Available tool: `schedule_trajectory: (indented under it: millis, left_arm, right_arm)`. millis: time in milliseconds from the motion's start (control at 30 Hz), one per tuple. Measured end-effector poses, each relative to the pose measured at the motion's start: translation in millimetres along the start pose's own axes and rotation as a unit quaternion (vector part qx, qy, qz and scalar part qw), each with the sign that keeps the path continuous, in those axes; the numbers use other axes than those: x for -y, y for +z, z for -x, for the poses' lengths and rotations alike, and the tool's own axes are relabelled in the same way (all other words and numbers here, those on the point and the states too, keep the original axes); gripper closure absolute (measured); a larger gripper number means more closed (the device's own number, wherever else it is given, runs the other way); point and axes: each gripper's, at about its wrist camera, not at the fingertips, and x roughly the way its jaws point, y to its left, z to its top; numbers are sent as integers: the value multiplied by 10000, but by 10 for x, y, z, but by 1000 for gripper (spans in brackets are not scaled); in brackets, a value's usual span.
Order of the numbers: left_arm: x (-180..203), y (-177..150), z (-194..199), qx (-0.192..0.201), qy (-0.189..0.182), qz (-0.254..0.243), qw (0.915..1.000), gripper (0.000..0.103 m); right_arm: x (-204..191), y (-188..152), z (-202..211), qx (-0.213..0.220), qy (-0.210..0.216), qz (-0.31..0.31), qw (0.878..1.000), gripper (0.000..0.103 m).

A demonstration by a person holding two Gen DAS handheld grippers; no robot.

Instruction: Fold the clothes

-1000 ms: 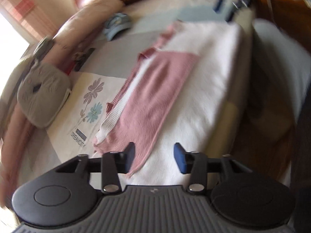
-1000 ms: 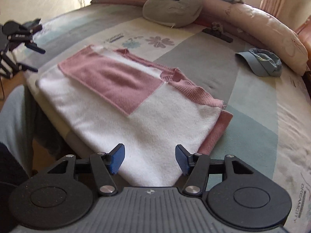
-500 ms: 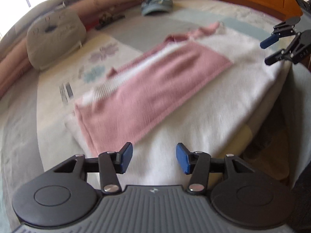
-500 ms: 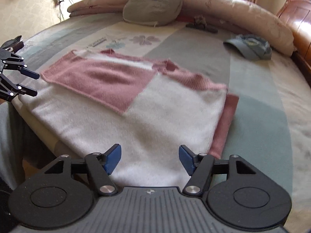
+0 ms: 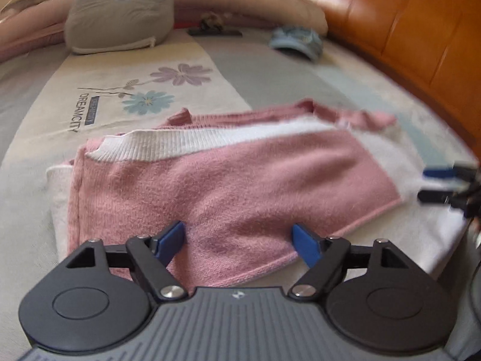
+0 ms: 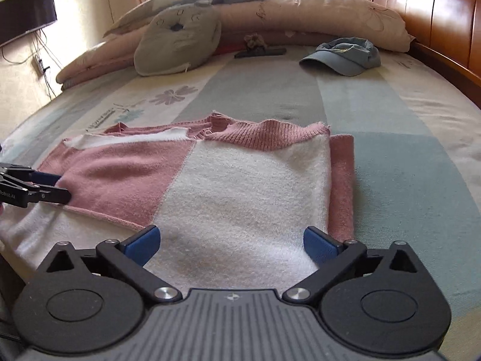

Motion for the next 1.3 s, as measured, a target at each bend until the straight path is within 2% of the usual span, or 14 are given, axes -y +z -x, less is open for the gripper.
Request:
schedule_trajectory:
  millis: [133,267,333,433,567,667,800,933,1133,1300]
  left_arm:
    - [83,74,86,111,303,-238,9992,23]
    - [87,192,38,209,502,-325,9980,20]
    - [20,222,-52,181,571,-106,9981,20]
    - [-135,185,-138,177,393,469,9980,17]
    - [-165,166,-115,285,278,518,9979,16]
    - [-169,194,-94,333,249,513,9978,14]
    - [-176,232,-66,398,211,506,9977,12]
    - [-183,269,-38,462,172,499,9975,12]
    - [-122,286,-47,486,-75,382,9981,11]
    - [-116,308,-270,201,270,639,9974,12]
  right_arm:
    - [-30,82,78,206,-157,-380,9989,0]
    - [-133,417,-1,464,-86,-165,9987,0]
    - [-185,615,-117,510,67,-72,9986,0]
    - [-214,803,-405,381,401,-147,9984,0]
    - [-179,874,-853,-56,748,-453,9962,0]
    - [-160,830,-1045,-11,665,-446,9968,0]
    - [-183,977,-1210,-116,516,-346,9980,0]
    - [-237,1063,-1157,-240,382,-248,9987,0]
    - [-282,824,-492,-21,-127,-69,9999,0]
    - [-151,403,-505,-564,-283,-204,9978,0]
